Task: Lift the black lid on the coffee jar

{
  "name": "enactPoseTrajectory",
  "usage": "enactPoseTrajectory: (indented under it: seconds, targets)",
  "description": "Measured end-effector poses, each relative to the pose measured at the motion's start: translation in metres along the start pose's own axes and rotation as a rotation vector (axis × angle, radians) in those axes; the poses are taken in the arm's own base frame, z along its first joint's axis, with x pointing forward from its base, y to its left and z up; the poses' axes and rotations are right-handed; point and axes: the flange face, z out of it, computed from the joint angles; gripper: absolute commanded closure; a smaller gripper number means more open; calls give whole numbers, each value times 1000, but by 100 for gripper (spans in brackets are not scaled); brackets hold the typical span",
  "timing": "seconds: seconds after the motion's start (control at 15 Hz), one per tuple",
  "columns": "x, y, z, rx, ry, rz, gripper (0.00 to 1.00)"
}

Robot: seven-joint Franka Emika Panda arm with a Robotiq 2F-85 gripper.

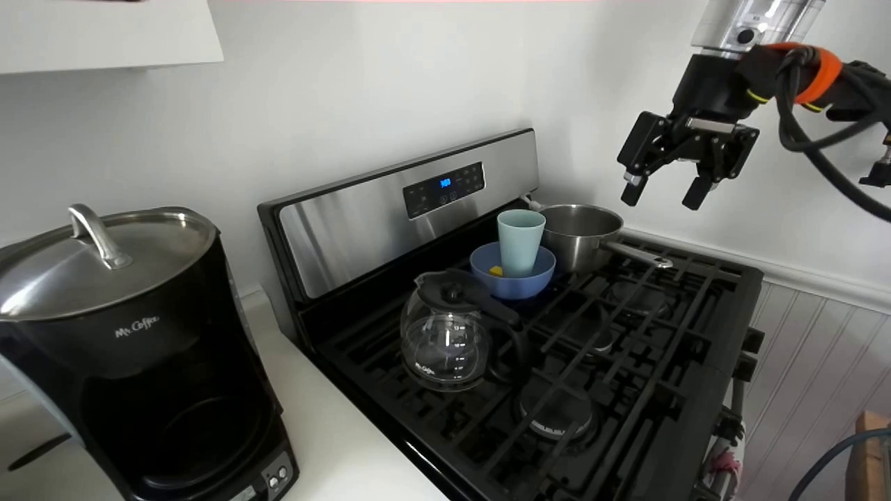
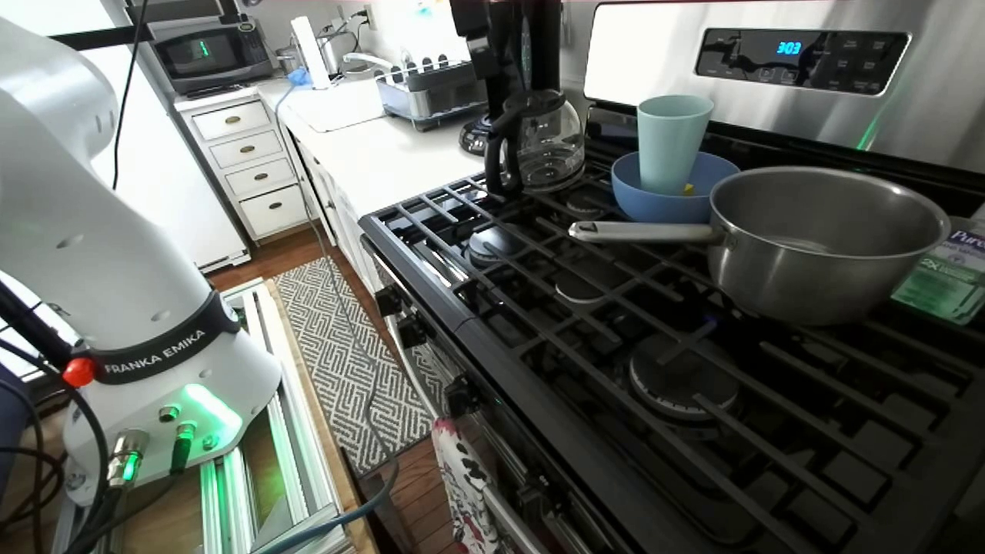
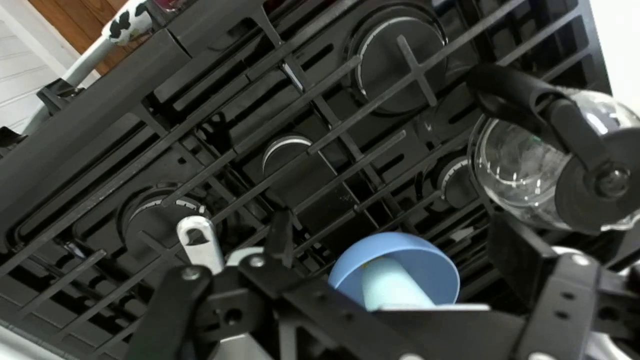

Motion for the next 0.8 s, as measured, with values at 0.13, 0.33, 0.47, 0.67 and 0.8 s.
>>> enactPoseTrajectory:
  seconds: [0.13,0.33,0.47,0.67,0.8]
  targets:
    - [17,7,-11,31,48,84,0]
    - [34,5,-20,51,73,123,0]
    - [36,-11,-20,48,66,60,0]
    - [35,-39,-23,35,14,-73,0]
    - [36,-42,-24,34,10,-81,0]
